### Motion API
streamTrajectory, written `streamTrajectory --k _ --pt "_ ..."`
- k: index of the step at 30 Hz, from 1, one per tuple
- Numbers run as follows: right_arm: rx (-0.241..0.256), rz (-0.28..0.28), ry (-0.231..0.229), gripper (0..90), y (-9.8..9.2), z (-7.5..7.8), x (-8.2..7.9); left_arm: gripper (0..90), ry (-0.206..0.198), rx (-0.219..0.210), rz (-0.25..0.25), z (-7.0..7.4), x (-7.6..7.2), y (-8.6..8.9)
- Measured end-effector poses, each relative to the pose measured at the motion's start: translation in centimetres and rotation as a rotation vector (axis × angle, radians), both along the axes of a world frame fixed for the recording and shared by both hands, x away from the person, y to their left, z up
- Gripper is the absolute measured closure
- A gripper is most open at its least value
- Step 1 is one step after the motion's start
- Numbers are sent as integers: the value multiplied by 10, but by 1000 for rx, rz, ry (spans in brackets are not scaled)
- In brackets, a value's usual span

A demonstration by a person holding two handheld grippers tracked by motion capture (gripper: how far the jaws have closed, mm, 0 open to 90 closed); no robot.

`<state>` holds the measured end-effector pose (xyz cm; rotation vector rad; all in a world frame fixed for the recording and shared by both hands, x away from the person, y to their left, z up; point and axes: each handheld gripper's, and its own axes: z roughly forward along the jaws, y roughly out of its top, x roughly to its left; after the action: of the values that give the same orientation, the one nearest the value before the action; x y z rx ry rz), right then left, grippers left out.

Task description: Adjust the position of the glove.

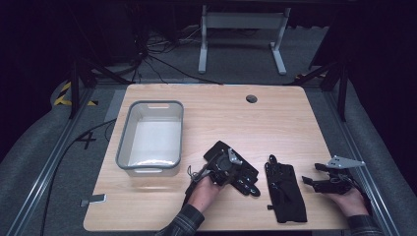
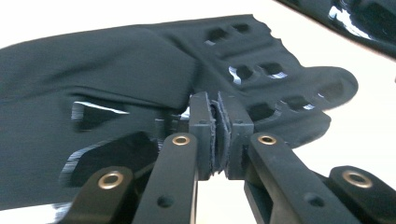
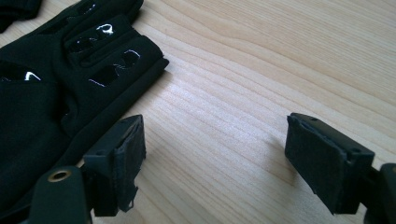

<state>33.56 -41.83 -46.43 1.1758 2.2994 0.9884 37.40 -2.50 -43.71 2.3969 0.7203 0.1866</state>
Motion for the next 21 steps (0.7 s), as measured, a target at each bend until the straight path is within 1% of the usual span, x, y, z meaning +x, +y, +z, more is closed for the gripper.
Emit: streamTrajectory --k 1,2,3,5,6,7,8,11,12,15,16,17,18,19,21 --pt "0 0 0 213 0 0 0 881 0 0 0 0 0 0" --pt "0 0 0 213 0 0 0 881 -7 -13 23 1 5 3" --pt "0 1 -1 212 0 0 0 893 -10 -15 48 3 13 8" --pt "-1 1 -1 213 0 0 0 895 -25 -4 83 5 23 14" --pt "0 0 -1 213 0 0 0 896 -21 -7 120 4 30 20" --pt "0 0 -1 213 0 0 0 896 -21 -7 120 4 30 20" --pt "0 1 -2 213 0 0 0 896 -25 22 143 3 35 21" --pt "-1 -1 -4 213 0 0 0 896 -33 34 196 1 42 27" --pt "-1 -1 -4 213 0 0 0 896 -31 45 211 -1 44 28" --pt "-1 0 -6 213 0 0 0 896 -13 80 223 -6 46 28" --pt "0 0 -5 213 0 0 0 896 -11 80 224 -8 46 28" --pt "0 0 -5 213 0 0 0 897 -18 84 223 -9 45 28" --pt "0 0 -5 213 0 0 0 897 -19 92 230 -9 43 27" --pt "-1 0 -6 213 0 0 0 897 -21 99 228 -9 42 26" --pt "-1 0 -6 212 0 0 0 897 -33 112 226 -9 36 23"
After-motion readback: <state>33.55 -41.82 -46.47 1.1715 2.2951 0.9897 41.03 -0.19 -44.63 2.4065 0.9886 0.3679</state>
